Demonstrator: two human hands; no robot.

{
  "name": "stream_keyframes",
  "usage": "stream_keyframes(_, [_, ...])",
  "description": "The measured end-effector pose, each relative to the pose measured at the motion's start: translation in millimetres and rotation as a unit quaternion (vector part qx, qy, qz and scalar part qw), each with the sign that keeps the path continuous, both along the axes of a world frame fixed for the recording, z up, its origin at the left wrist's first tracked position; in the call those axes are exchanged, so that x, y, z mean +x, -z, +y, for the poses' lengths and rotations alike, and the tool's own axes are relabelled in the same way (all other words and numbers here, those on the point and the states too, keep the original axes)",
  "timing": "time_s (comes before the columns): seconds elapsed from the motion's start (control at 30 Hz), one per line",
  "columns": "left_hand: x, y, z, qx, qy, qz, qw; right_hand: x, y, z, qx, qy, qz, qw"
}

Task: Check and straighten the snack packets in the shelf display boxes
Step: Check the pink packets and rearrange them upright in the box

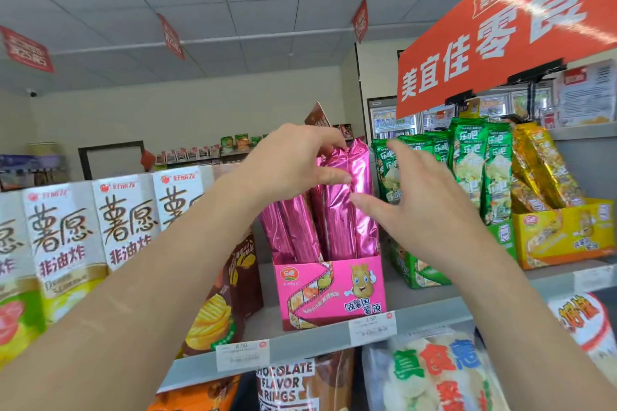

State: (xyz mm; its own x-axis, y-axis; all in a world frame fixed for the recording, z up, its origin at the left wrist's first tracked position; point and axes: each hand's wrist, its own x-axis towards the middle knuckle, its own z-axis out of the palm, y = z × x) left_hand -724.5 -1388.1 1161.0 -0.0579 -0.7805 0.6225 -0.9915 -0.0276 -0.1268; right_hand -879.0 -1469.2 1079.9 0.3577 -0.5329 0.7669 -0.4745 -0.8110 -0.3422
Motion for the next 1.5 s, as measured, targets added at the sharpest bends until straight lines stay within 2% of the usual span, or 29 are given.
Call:
stream_keyframes(0.03, [0.2, -1.0, 0.5, 0.0, 0.002, -0.005, 1.0, 4.7, -4.3, 2.6, -0.023, -0.034, -0.038, 0.998])
stream_keyframes(0.1, [0.7, -2.6, 2.4, -0.001, 0.005, -0.005, 1.0, 18.9, -10.1, 2.9, -0.045, -0.077, -0.047, 0.995])
stream_keyframes(0.2, [0.8, -1.2, 8.5, 0.004, -0.001, -0.023, 1.0, 41.1, -10.2, -4.5, -0.06, -0.081, -0.021, 0.995])
stream_keyframes(0.33, [0.4, 8.9, 16.1, -0.021, -0.028, -0.086, 0.996, 52.6, -1.8, -9.9, -0.094, -0.111, -0.071, 0.987])
stream_keyframes(0.47, [4.8, 15.7, 27.3, -0.108, -0.043, -0.041, 0.992, 57.9, 1.8, -17.4, -0.095, -0.108, -0.091, 0.986])
stream_keyframes(0.57, [4.7, 30.5, 34.7, -0.083, -0.085, -0.139, 0.983, 59.2, 4.7, -20.7, -0.09, -0.091, -0.071, 0.989])
stream_keyframes(0.63, [3.3, 40.3, 37.8, -0.061, -0.068, -0.157, 0.983, 59.1, 7.6, -20.5, -0.086, -0.094, -0.069, 0.989])
stream_keyframes(0.7, [1.4, 43.3, 41.9, -0.077, -0.019, -0.101, 0.992, 59.3, 10.2, -19.3, -0.085, -0.102, -0.083, 0.988])
stream_keyframes(0.77, [1.7, 40.9, 46.7, -0.13, 0.033, 0.019, 0.991, 59.5, 12.3, -17.1, -0.093, -0.106, -0.107, 0.984])
stream_keyframes(0.83, [-0.8, 39.8, 48.8, -0.152, 0.026, 0.084, 0.985, 60.1, 14.1, -15.7, -0.107, -0.105, -0.119, 0.981])
stream_keyframes(0.93, [-4.4, 40.5, 47.3, -0.098, -0.028, 0.072, 0.992, 61.9, 15.8, -15.0, -0.115, -0.102, -0.116, 0.981])
stream_keyframes(1.07, [1.5, 29.3, 55.4, 0.014, -0.07, 0.009, 0.997, 61.4, 16.8, -13.9, -0.122, -0.096, -0.123, 0.98])
stream_keyframes(1.23, [0.3, 22.8, 60.4, -0.054, -0.078, 0.049, 0.994, 58.9, 19.5, -9.0, -0.138, -0.086, -0.104, 0.981])
stream_keyframes(1.37, [8.3, 20.3, 61.7, -0.06, -0.053, 0.124, 0.989, 57.4, 29.1, -2.6, -0.205, -0.092, -0.114, 0.968])
stream_keyframes(1.5, [9.0, 28.4, 62.0, -0.078, 0.068, 0.21, 0.972, 54.6, 41.0, 3.2, -0.205, -0.102, -0.145, 0.963])
